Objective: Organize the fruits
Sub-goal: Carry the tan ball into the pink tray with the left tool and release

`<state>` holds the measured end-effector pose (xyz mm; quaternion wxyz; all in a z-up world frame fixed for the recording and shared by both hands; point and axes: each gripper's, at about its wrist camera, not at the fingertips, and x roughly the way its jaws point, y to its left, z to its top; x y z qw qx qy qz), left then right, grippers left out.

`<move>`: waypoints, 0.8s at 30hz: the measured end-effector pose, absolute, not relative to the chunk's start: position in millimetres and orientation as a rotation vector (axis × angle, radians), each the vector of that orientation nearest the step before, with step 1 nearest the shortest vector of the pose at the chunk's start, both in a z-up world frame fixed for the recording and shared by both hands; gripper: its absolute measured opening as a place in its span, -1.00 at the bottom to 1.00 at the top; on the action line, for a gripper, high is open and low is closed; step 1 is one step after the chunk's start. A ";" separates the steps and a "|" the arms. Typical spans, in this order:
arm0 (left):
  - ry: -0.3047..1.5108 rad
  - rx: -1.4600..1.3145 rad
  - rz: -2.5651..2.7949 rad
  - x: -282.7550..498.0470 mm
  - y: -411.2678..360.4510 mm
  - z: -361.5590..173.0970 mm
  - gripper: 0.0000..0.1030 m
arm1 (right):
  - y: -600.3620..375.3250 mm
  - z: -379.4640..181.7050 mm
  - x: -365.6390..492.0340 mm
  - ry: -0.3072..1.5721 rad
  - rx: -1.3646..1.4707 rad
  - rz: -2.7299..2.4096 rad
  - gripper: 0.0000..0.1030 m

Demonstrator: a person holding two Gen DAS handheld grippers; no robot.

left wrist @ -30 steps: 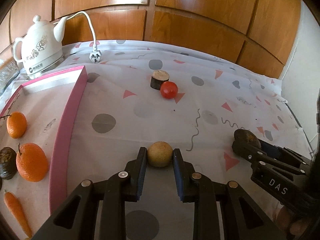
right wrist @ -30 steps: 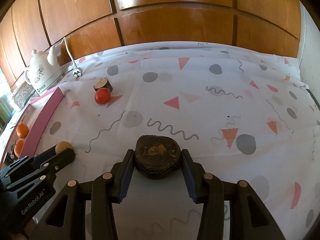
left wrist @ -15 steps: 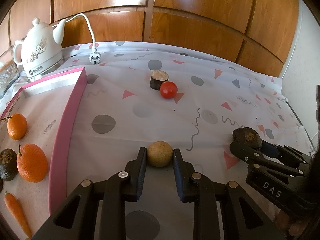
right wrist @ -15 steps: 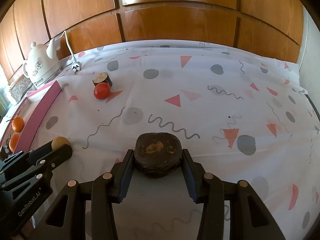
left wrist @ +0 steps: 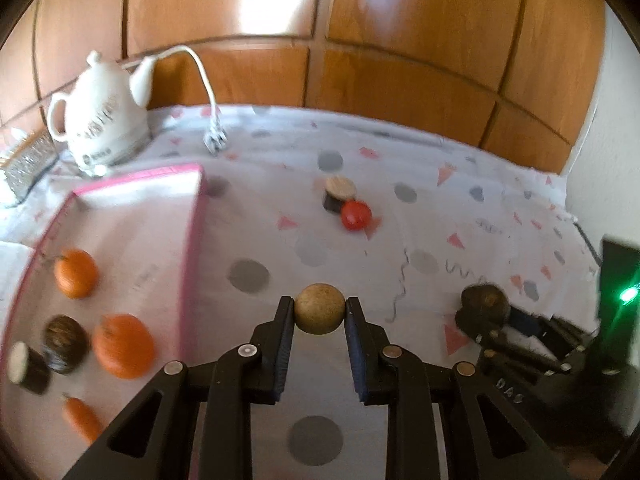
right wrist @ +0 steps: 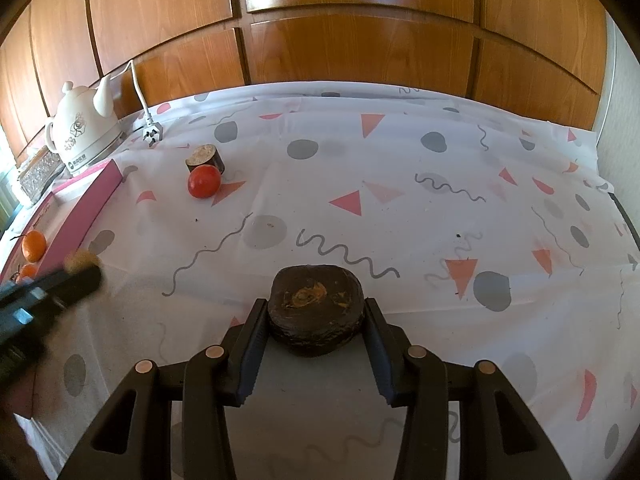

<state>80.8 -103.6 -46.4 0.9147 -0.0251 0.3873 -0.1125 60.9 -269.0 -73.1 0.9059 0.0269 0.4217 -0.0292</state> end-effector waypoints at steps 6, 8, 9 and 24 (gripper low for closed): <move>0.767 -0.082 -0.163 77.8 -68.1 -23.6 -0.51 | -268.3 -73.2 61.0 0.871 0.050 -0.063 -0.09; 0.765 -0.083 -0.131 77.7 -55.1 -20.0 -0.51 | -268.0 -73.1 60.9 0.870 0.046 -0.064 -0.09; 0.762 -0.085 -0.117 77.2 -48.4 -18.4 -0.51 | -267.7 -73.1 61.0 0.871 0.044 -0.065 -0.09; 0.762 -0.160 0.149 94.1 56.6 -25.3 -0.49 | -262.9 -72.6 61.0 0.875 0.008 -0.083 -0.09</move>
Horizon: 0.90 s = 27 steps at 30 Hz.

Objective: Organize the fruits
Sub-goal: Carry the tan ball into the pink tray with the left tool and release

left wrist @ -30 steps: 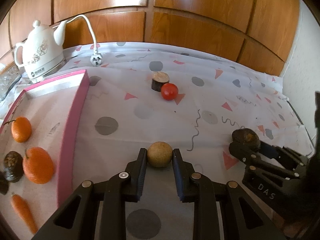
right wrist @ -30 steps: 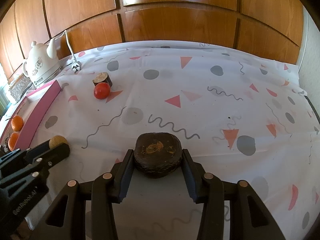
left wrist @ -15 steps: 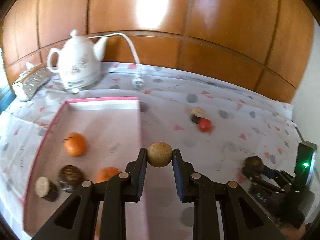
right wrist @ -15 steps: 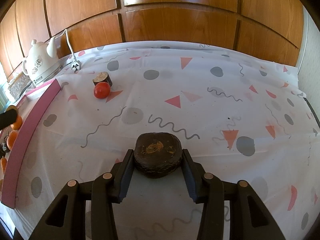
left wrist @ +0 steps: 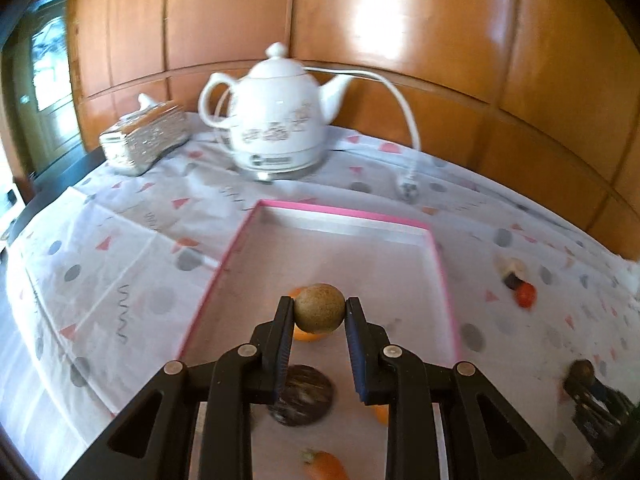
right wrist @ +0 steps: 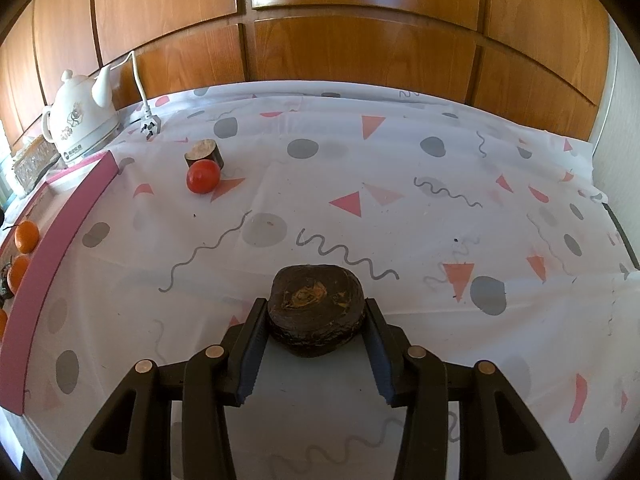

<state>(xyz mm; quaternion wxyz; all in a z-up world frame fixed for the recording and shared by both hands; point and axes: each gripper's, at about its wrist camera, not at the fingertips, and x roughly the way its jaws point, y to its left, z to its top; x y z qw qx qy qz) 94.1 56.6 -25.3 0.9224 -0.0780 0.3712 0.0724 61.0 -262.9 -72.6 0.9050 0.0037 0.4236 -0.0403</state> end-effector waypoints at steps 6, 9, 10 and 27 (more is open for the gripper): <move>0.772 -0.192 0.192 93.4 74.5 -29.8 -0.40 | -261.1 -72.3 60.9 0.876 0.000 -0.089 -0.09; 0.766 -0.198 0.191 88.2 75.6 -29.2 -0.35 | -260.8 -72.1 60.9 0.876 -0.001 -0.090 -0.09; 0.767 -0.199 0.191 86.9 76.0 -29.3 -0.28 | -260.8 -72.1 61.0 0.877 -0.003 -0.090 -0.09; 0.768 -0.229 0.187 40.0 89.6 -31.7 0.15 | -249.2 -65.6 65.3 0.908 0.016 -0.078 -0.11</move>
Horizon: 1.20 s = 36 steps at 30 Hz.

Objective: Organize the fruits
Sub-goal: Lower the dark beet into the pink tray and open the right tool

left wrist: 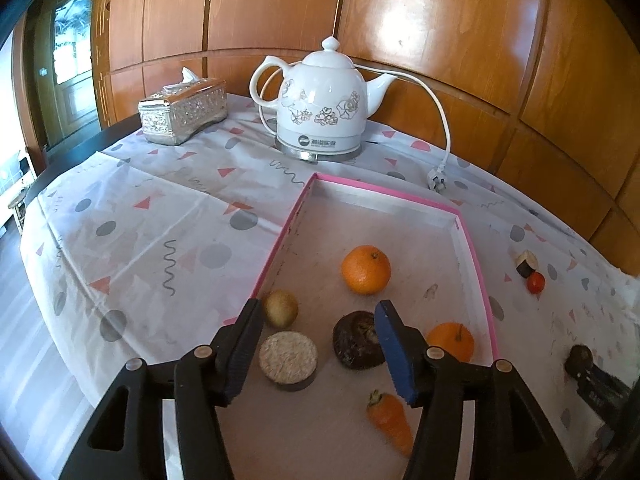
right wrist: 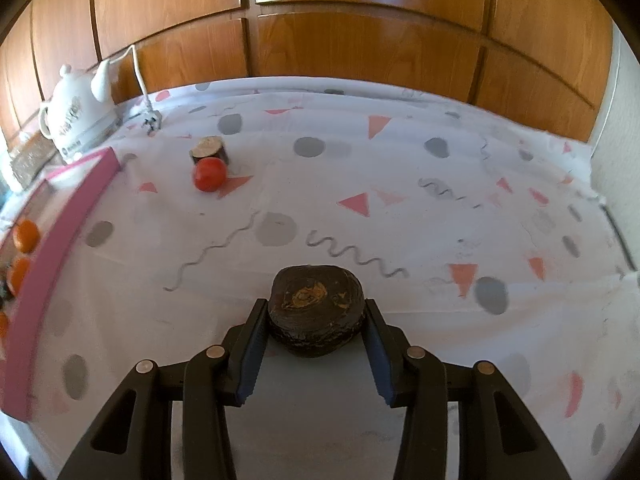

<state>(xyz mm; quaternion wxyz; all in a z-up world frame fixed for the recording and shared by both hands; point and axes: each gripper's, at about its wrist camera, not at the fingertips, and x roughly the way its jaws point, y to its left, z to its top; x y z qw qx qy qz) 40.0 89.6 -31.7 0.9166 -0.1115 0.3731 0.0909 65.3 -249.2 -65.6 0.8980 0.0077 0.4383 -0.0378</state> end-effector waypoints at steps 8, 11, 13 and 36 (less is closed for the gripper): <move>0.778 -0.254 0.198 31.6 98.7 -33.8 0.17 | -181.0 -44.9 71.4 0.884 -0.021 0.156 -0.11; 0.778 -0.260 0.196 29.2 100.6 -33.8 0.17 | -144.7 -32.6 74.6 0.862 -0.052 0.261 -0.11; 0.777 -0.255 0.192 27.6 100.1 -33.1 0.17 | -124.1 -26.0 78.2 0.851 -0.071 0.315 -0.11; 0.774 -0.259 0.177 22.5 98.8 -30.9 0.18 | -25.6 -27.7 121.6 0.902 -0.085 0.456 -0.04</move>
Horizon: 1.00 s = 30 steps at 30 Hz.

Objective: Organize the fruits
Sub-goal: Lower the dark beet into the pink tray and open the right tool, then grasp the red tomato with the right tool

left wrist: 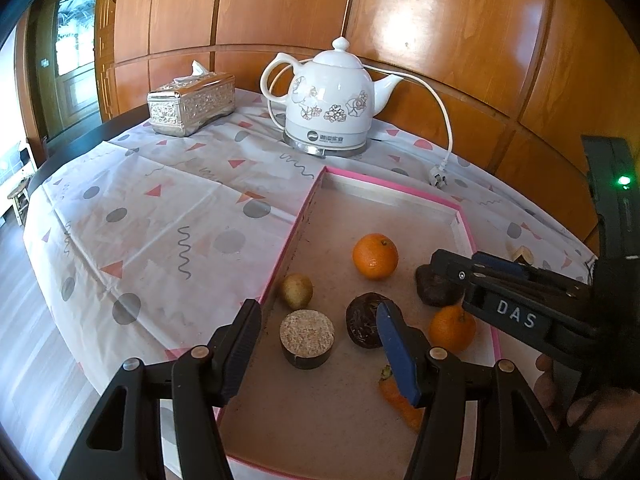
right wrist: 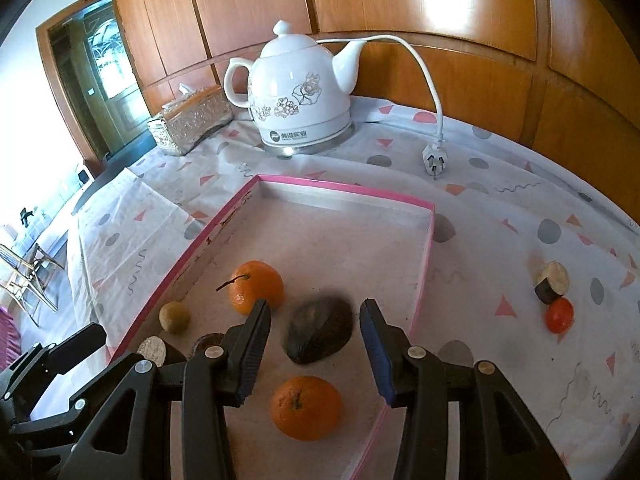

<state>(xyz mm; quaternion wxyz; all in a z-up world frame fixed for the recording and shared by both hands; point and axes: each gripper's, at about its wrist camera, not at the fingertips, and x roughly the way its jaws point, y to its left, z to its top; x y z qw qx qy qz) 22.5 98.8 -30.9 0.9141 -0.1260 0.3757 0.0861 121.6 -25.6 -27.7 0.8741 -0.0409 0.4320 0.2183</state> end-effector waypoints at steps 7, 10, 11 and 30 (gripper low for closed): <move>0.767 -0.250 0.166 21.0 93.5 -27.8 0.18 | -47.5 -23.1 112.8 0.886 -0.032 0.427 0.08; 0.769 -0.240 0.156 21.3 87.9 -27.0 0.18 | -63.3 -19.8 108.3 0.874 0.007 0.403 0.08; 0.769 -0.238 0.154 21.2 86.0 -26.5 0.18 | -69.5 -18.6 106.7 0.870 0.020 0.394 0.08; 0.777 -0.158 -0.005 59.5 15.1 -15.9 0.18 | -191.8 -38.6 120.7 0.868 0.128 0.097 -0.02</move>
